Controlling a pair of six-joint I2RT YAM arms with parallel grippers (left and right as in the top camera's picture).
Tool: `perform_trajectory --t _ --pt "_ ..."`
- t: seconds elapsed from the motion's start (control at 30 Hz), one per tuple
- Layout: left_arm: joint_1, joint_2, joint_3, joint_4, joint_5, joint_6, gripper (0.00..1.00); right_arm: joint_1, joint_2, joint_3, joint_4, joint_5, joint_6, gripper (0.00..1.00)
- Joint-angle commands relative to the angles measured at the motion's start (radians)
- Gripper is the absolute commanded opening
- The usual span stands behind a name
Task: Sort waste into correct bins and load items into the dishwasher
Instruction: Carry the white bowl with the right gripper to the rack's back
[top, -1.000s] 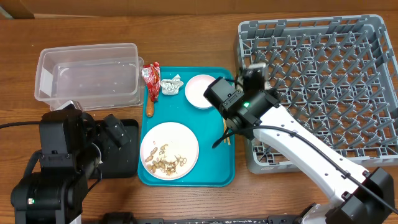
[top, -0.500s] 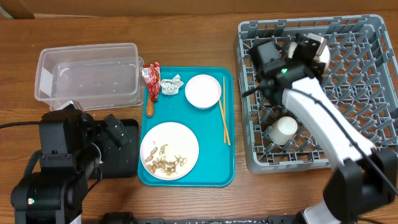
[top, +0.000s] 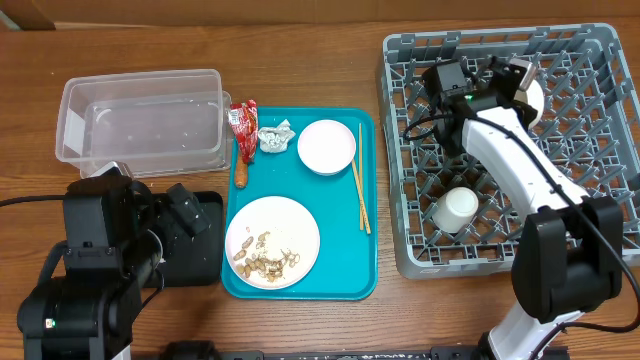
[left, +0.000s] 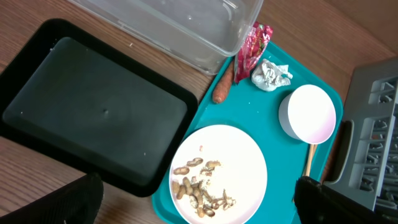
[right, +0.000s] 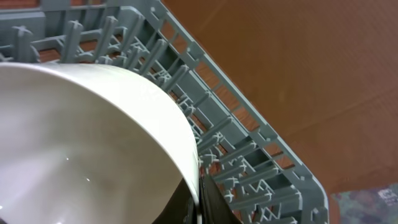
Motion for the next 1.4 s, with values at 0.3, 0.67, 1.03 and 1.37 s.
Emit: perform_trajectory --t 0.3,0.67,1.03,1.37 --pt "-0.005 -0.001 0.014 0.001 0.004 -0.013 1.0 0.015 0.047 0.014 0.12 0.022 -0.163 0.04" --pt "-0.005 -0.001 0.014 0.001 0.004 -0.013 1.0 0.069 0.093 0.015 0.122 0.097 -0.165 0.04" --pt "-0.005 -0.001 0.014 0.001 0.004 -0.013 1.0 0.05 0.093 0.017 0.31 0.161 -0.349 0.04" --pt "-0.005 -0.001 0.014 0.001 0.004 -0.014 1.0 0.04 0.137 0.016 0.29 0.137 -0.371 0.04"
